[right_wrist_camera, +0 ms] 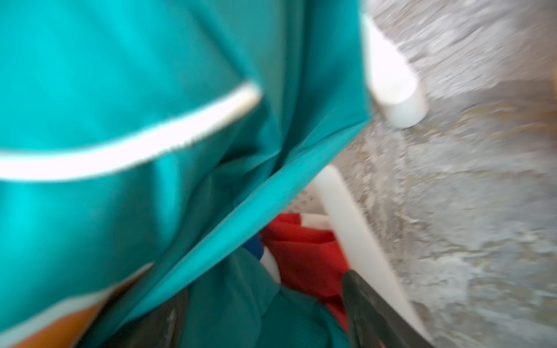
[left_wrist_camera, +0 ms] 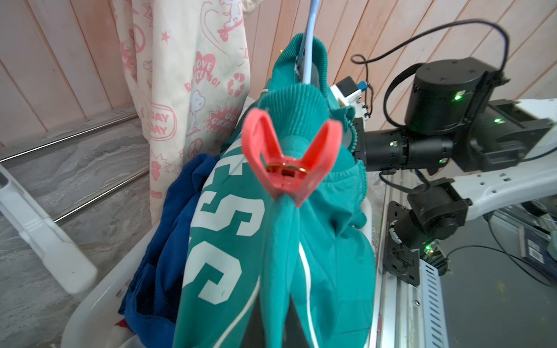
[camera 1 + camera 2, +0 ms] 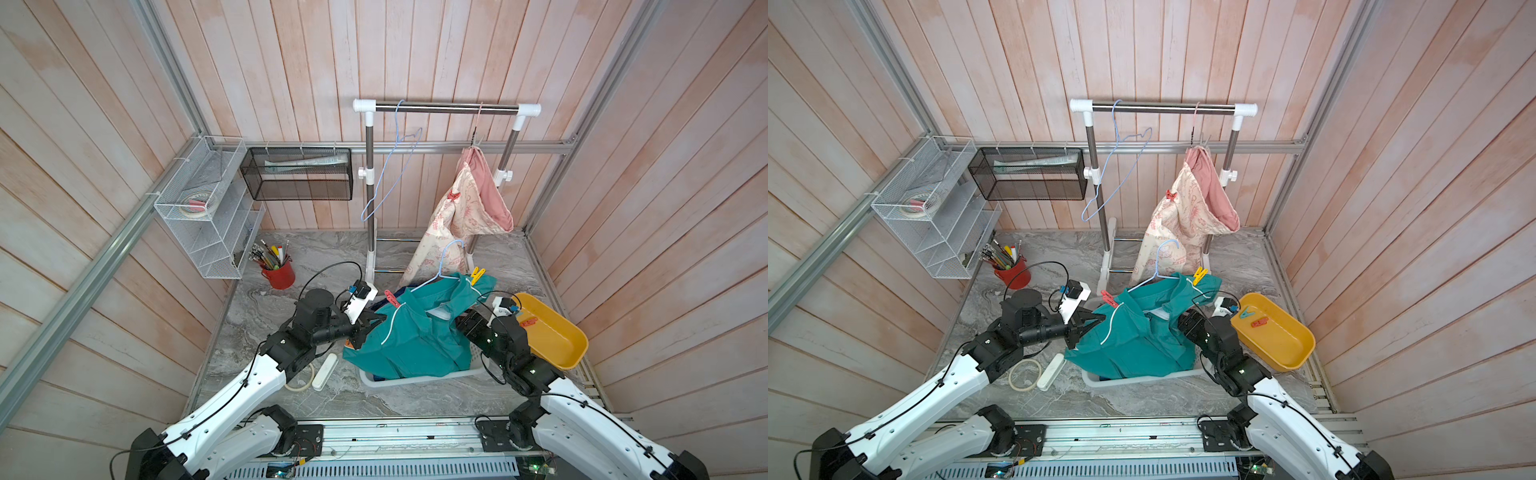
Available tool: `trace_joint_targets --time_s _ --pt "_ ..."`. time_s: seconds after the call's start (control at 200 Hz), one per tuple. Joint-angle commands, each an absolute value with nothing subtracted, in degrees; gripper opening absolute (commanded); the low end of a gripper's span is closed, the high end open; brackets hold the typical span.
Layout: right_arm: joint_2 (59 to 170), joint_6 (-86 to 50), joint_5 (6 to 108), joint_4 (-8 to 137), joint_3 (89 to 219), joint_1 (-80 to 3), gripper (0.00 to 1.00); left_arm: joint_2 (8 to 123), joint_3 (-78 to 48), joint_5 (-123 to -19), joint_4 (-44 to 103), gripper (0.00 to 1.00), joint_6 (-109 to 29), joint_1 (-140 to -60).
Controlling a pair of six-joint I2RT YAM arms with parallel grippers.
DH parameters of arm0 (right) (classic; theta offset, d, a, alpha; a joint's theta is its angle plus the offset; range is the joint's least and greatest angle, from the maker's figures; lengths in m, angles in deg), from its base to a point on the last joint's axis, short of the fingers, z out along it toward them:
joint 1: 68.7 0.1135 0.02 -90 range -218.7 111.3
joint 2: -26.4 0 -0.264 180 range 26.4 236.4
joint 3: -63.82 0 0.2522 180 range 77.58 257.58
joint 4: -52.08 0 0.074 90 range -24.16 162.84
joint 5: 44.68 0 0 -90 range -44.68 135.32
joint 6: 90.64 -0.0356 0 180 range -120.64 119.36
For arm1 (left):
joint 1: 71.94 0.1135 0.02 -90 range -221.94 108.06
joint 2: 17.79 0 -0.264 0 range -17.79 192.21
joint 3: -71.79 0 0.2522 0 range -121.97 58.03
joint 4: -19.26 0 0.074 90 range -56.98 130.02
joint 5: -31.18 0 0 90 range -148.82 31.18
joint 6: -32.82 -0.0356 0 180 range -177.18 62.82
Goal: Remove the clothespins securing jackets to the hanger
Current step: Adjust the jacket in the basket.
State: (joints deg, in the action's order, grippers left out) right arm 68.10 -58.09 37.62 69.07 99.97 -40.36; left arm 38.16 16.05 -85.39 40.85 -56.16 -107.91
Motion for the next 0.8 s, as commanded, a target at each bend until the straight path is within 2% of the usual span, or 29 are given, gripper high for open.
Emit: trace_joint_targets --time_s 0.0,0.095,0.345,0.795 --pt "66.0 -55.3 39.4 81.8 103.1 -43.5 0.84 38.4 16.4 -76.7 39.1 0.0 -59.0 -110.1" --pt "64.7 -52.8 42.5 83.9 105.9 -47.5 0.84 38.3 16.6 -73.1 38.9 0.0 -60.1 -111.3" --pt "67.0 -46.3 58.9 82.1 112.9 -60.9 0.84 37.1 16.6 -62.9 38.3 0.0 -64.1 -116.1" --pt "74.7 -45.2 73.3 77.2 123.3 -74.0 0.84 43.6 16.9 -40.5 35.4 0.0 -75.1 -132.2"
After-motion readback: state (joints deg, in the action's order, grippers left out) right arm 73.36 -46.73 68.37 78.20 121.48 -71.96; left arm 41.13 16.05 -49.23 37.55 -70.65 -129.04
